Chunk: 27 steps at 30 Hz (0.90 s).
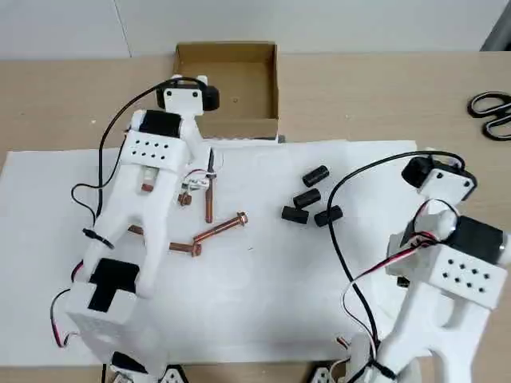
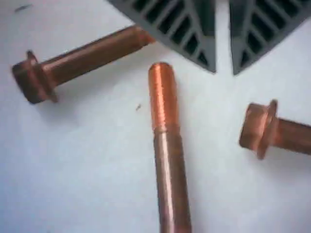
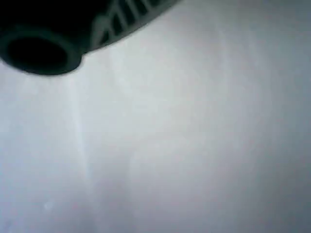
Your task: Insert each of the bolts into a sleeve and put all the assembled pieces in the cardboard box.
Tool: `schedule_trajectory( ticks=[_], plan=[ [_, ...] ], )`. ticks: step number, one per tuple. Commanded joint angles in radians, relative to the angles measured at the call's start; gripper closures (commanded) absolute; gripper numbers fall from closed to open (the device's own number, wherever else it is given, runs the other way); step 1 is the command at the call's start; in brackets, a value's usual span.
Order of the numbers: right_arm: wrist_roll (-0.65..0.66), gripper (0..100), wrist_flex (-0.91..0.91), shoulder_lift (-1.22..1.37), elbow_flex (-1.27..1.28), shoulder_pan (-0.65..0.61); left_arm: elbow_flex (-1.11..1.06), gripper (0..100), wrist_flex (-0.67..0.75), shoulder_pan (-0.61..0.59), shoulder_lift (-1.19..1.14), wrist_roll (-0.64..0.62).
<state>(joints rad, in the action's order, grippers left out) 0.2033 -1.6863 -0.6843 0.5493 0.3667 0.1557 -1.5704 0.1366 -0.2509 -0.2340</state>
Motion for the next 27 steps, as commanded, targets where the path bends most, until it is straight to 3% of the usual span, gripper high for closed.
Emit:
schedule_trajectory(
  ticks=[1,12,27],
  plan=[
    [-0.003,99.4,0.012,-0.024,-0.005,0.008,0.045,99,0.029,0.006,-0.008,-0.035],
    [-0.003,99.4,0.016,-0.024,-0.005,0.008,0.048,99,0.166,0.021,-0.152,-0.043],
    [-0.003,99.4,0.021,-0.022,-0.003,0.008,0.048,98,0.247,0.051,-0.163,-0.043]
  ],
)
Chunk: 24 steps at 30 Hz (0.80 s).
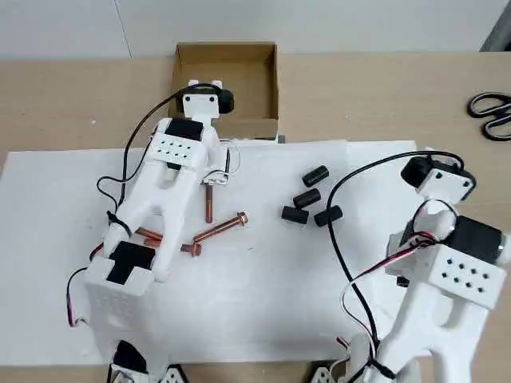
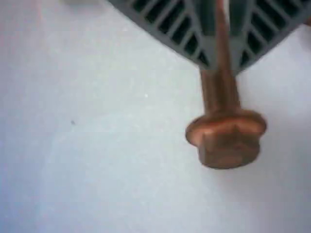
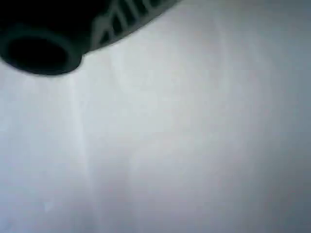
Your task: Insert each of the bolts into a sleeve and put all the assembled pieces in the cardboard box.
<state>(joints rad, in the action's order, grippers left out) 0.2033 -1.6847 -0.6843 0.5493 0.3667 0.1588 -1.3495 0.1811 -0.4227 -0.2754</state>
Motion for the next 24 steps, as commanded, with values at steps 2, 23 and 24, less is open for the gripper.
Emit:
schedule_trajectory(
  ticks=[2,23,24],
  plan=[
    [-0.003,99.4,0.019,-0.022,-0.003,0.008,0.045,94,0.034,0.006,0.009,-0.002],
    [-0.003,99.4,0.012,-0.022,-0.003,0.007,0.031,88,0.069,-0.002,-0.006,-0.002],
    [-0.003,99.4,0.012,-0.022,-0.003,0.007,0.031,88,0.068,-0.002,-0.02,-0.002]
  ],
)
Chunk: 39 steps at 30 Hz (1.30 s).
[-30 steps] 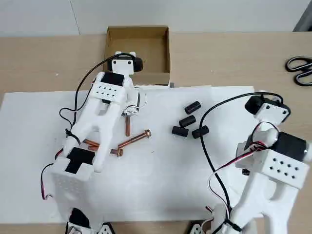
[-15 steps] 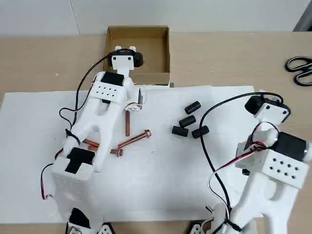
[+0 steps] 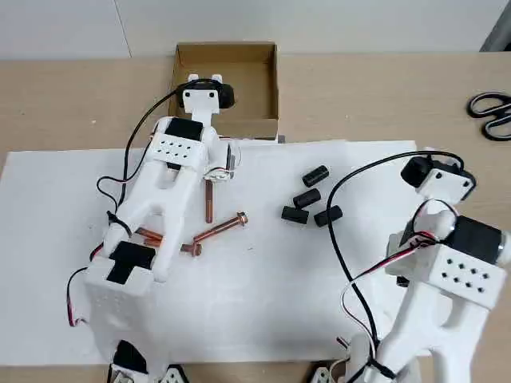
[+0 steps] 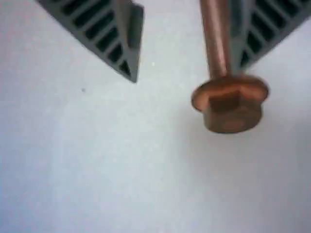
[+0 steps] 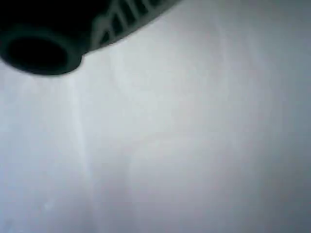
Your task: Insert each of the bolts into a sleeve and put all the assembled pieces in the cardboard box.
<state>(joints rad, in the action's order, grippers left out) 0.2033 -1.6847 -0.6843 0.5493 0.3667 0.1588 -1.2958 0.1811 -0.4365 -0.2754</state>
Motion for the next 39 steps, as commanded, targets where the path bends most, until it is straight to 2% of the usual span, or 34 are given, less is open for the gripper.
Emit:
schedule_trajectory(
  ticks=[1,12,17,25,30,36,39],
  plan=[
    [-0.003,99.4,0.012,-0.022,-0.003,0.007,0.03,88,0.014,-0.006,-0.021,-0.002],
    [-0.003,99.4,0.012,-0.022,-0.003,0.007,0.033,88,0.018,-0.031,-0.084,-0.002],
    [-0.003,99.4,0.012,-0.022,-0.003,0.007,0.035,99,0.018,-0.032,-0.087,-0.002],
    [-0.003,99.4,0.01,-0.033,-0.006,0.004,0.042,99,0.005,-0.028,-0.083,-0.025],
    [-0.008,99.5,-0.01,-0.033,-0.04,-0.067,0.185,99,-0.146,-0.026,-0.031,-0.021],
    [-0.009,99.5,-0.051,-0.033,-0.224,-0.134,0.426,99,-0.331,-0.025,0.103,0.097],
    [-0.009,99.5,-0.054,-0.035,-0.287,-0.165,0.51,99,-0.44,-0.014,0.15,0.107]
  ],
)
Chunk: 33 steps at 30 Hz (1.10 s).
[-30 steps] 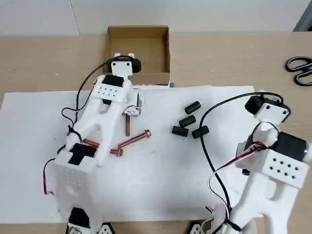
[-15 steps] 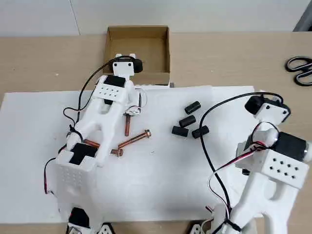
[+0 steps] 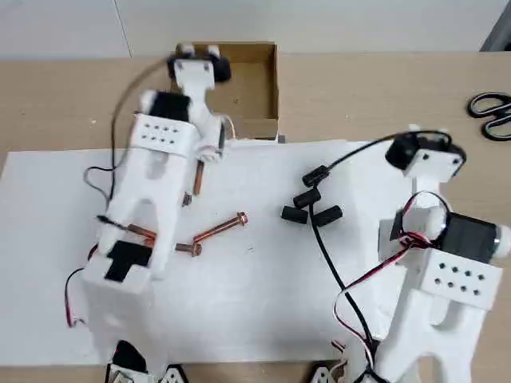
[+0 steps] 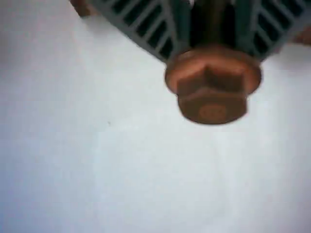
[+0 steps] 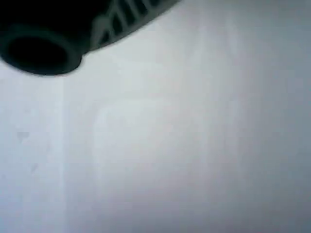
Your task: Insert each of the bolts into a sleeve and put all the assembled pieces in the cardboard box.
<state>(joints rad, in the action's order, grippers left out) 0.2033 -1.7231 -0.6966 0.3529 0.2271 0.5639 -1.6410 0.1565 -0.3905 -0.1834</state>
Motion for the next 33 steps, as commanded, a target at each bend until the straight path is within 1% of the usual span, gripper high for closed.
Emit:
schedule_trajectory(
  ticks=[1,3,6,10,12,14,16,19,21,24,29,33],
  plan=[
    [-0.009,99.5,-0.018,-0.025,-0.107,-0.028,0.113,99,-0.118,0.014,0.118,0.015],
    [-0.006,99.5,-0.018,-0.07,-0.133,-0.027,0.071,99,-0.115,0.011,0.161,0.017],
    [-0.002,99.5,-0.018,-0.208,-0.14,-0.028,-0.019,100,-0.115,0.009,0.319,0.025],
    [0.084,99.5,-0.012,-0.378,-0.097,-0.05,-0.148,100,-0.107,0.049,0.559,0.098],
    [0.094,99.5,-0.01,-0.447,-0.051,-0.061,-0.208,100,-0.1,0.077,0.652,0.098],
    [0.092,99.5,-0.005,-0.521,0.002,-0.061,-0.265,100,-0.097,0.097,0.736,0.074],
    [0.086,99.5,0.021,-0.587,0.058,-0.061,-0.323,100,-0.095,0.112,0.812,0.014],
    [0.011,99.6,0.076,-0.682,0.141,-0.062,-0.42,100,-0.08,0.129,0.911,-0.095],
    [-0.031,99.6,0.114,-0.737,0.204,-0.071,-0.486,100,-0.034,0.126,0.977,-0.164],
    [-0.074,99.6,0.153,-0.814,0.308,-0.147,-0.615,100,0.074,0.121,1.091,-0.238],
    [-0.195,99.6,0.232,-0.944,0.471,-0.372,-0.885,100,0.322,0.124,1.329,-0.374],
    [-0.23,99.6,0.312,-1.04,0.606,-0.545,-1.171,100,0.559,0.129,1.556,-0.425]
  ],
)
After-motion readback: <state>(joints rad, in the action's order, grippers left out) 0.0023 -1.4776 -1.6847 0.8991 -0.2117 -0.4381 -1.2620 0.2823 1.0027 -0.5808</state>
